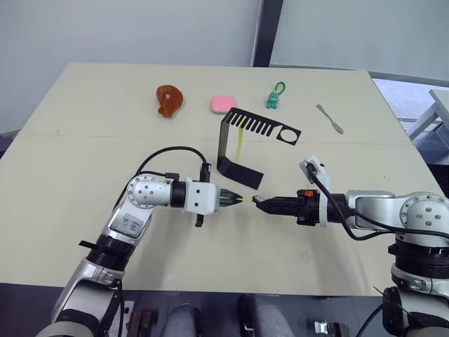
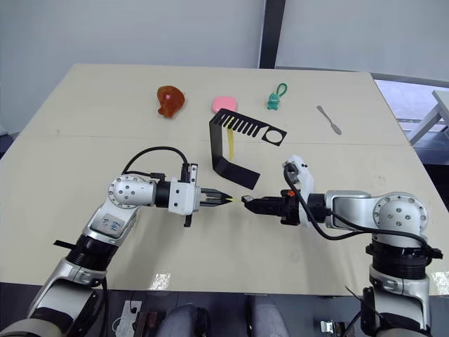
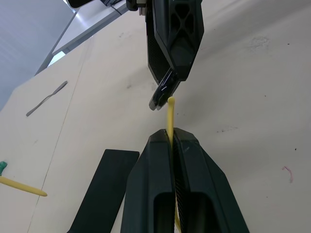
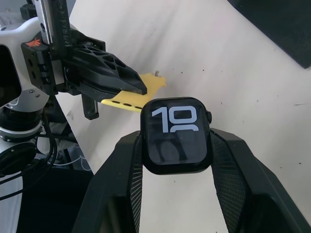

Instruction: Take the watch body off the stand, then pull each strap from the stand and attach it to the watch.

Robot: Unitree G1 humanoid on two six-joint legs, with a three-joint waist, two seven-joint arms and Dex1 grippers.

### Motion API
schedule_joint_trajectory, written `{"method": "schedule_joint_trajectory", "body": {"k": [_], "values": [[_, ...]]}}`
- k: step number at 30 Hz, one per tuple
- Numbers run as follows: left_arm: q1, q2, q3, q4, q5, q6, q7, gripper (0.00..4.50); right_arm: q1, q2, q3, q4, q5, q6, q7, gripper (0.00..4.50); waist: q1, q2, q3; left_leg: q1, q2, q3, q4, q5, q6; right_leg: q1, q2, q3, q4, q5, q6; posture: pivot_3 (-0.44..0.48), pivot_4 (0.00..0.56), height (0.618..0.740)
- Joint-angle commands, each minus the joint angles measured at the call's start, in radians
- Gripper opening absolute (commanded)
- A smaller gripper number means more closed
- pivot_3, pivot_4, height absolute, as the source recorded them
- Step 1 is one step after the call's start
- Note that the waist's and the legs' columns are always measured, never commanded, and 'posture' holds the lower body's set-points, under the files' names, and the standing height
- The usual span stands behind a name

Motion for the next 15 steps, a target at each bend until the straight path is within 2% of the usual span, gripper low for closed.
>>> {"method": "schedule_joint_trajectory", "body": {"k": [1,15], "values": [[-0.008,0.001,0.009,-0.036,-0.015,0.0,0.01,0.0,0.003,-0.022,0.004,-0.022,0.026,-0.019,-0.001,1.49,0.0,0.0,0.0,0.0,0.0,0.0,0.0,0.0,0.0,0.0,0.0,0.0,0.0,0.0,0.0,0.0,0.15,0.74],[-0.001,-0.002,0.003,-0.055,-0.013,0.007,0.011,0.0,0.025,-0.045,0.025,-0.024,0.043,-0.052,0.001,1.49,0.0,0.0,0.0,0.0,0.0,0.0,0.0,0.0,0.0,0.0,0.0,0.0,0.0,0.0,0.0,0.0,0.15,0.74]]}}
